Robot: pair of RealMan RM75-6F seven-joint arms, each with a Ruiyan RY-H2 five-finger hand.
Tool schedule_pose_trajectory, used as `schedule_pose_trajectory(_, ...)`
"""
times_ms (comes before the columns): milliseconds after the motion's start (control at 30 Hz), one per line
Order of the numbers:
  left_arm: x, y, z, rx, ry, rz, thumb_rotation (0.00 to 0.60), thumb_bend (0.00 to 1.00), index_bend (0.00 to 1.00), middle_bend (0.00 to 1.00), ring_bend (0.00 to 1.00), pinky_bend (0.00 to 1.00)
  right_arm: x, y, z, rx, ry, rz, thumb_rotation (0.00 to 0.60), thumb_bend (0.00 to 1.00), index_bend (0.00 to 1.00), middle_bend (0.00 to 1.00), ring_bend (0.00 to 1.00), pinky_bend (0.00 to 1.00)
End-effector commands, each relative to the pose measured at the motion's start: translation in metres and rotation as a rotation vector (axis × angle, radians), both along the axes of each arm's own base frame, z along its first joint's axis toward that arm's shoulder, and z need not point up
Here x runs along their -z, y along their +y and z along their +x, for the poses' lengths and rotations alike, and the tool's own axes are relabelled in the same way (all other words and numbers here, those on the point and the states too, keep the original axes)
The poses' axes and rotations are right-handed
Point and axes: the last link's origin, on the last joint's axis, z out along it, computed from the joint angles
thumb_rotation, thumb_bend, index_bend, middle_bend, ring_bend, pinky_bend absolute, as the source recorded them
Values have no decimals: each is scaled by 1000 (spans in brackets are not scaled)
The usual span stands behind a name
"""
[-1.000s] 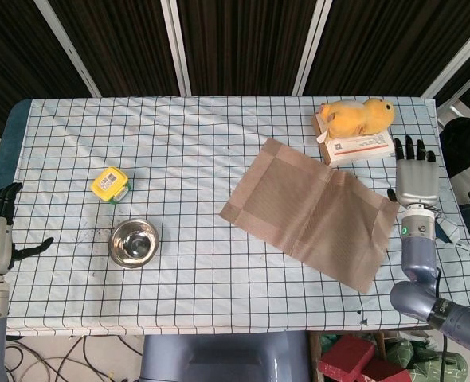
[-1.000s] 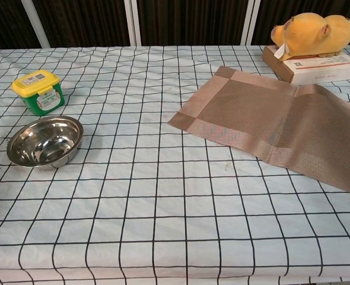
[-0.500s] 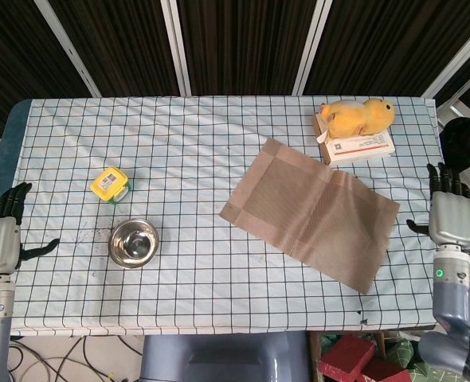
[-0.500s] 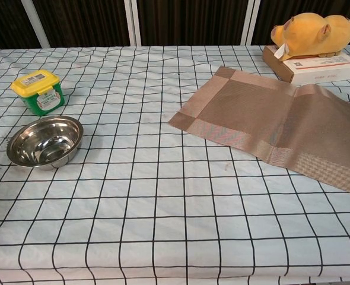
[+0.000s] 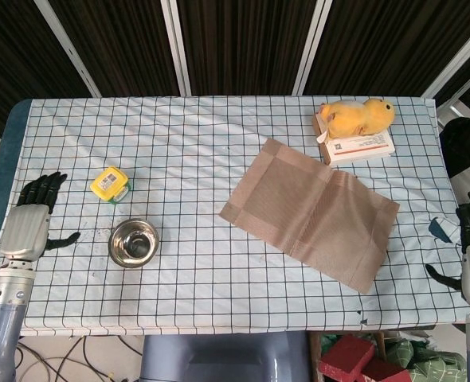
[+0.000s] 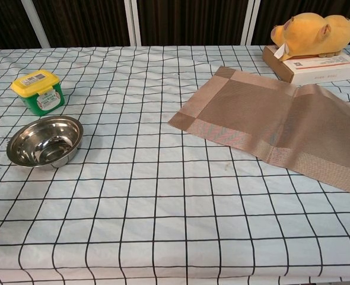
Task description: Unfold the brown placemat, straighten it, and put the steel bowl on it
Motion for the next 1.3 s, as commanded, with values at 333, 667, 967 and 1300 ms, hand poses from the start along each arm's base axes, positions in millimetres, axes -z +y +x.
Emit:
schedule_pose_trajectory(333, 48, 55, 85, 160, 115, -151, 600, 8, 46, 44, 12, 81, 5, 14, -16, -58, -95, 69, 600, 37, 0, 0, 0, 161)
schedule_pose_trajectory(667, 115, 104, 163, 260, 266, -218, 600, 29, 45, 46, 12, 81, 4, 11, -17, -53, -165, 71, 600, 38, 0, 0, 0, 161)
schedule_pose_trajectory(967, 168, 122, 192, 287, 394, -257, 600, 73, 97, 56, 13, 80, 4, 8, -18, -49, -207, 73, 600, 46, 0, 0, 0, 161)
schedule_pose_trajectory(1300, 207, 124, 189, 266, 477, -285, 600, 73, 66, 60, 13, 81, 4, 7, -18, -45, -233, 76, 600, 48, 0, 0, 0, 161)
